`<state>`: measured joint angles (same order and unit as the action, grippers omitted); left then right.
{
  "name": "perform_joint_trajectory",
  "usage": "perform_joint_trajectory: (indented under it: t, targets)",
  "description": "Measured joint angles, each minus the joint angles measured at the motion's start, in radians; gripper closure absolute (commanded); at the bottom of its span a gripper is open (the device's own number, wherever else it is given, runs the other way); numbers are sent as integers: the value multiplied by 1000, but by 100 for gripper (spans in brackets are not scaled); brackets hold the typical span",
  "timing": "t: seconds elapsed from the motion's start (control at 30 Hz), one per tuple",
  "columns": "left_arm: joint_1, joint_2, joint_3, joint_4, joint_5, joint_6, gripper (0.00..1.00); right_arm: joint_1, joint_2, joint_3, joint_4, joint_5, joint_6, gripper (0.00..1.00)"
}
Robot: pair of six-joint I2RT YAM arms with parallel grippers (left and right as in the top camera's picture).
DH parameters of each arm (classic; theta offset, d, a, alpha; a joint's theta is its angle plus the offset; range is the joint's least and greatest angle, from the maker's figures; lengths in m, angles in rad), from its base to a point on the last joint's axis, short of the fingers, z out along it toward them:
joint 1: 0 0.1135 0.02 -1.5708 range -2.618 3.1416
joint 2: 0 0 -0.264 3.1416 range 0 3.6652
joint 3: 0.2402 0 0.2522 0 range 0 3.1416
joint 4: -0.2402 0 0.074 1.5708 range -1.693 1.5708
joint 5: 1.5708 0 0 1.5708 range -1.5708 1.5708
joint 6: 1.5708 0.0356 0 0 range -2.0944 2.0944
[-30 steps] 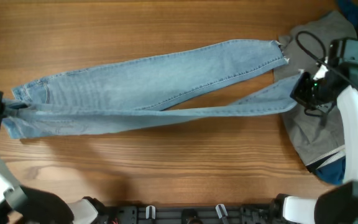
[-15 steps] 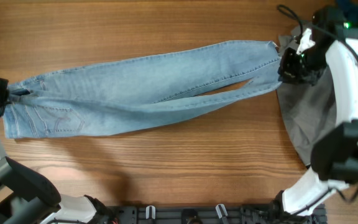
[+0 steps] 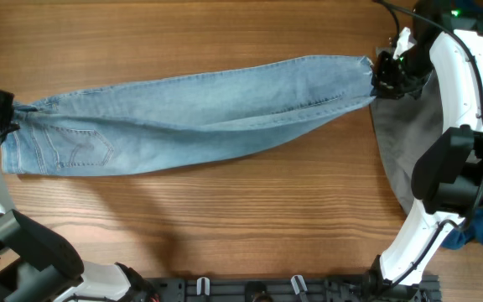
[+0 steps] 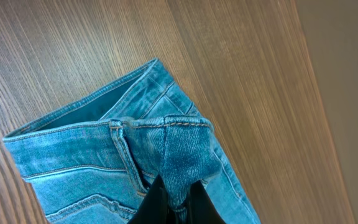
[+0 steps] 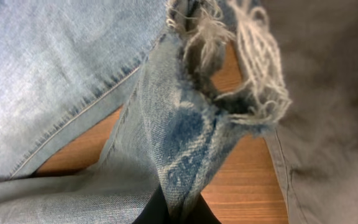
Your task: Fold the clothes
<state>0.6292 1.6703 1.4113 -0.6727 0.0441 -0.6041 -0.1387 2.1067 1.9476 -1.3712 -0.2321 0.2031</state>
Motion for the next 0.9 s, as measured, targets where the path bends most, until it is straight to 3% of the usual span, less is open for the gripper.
perform_joint_trajectory:
  t: [0.47,0.7,0.83,0.9]
  targets:
    - [0,75,1,2,-47,-23,96,11,0,0,92,5,105,94]
    - [0,100,2,4,-50,-28,96,27,0,0,128,12,-262,94]
    - [0,100,2,3,-50,-30,96,29,0,0,127,38,-344,94]
    - [0,100,2,2,-50,-30,96,32,0,0,122,46,-356,84]
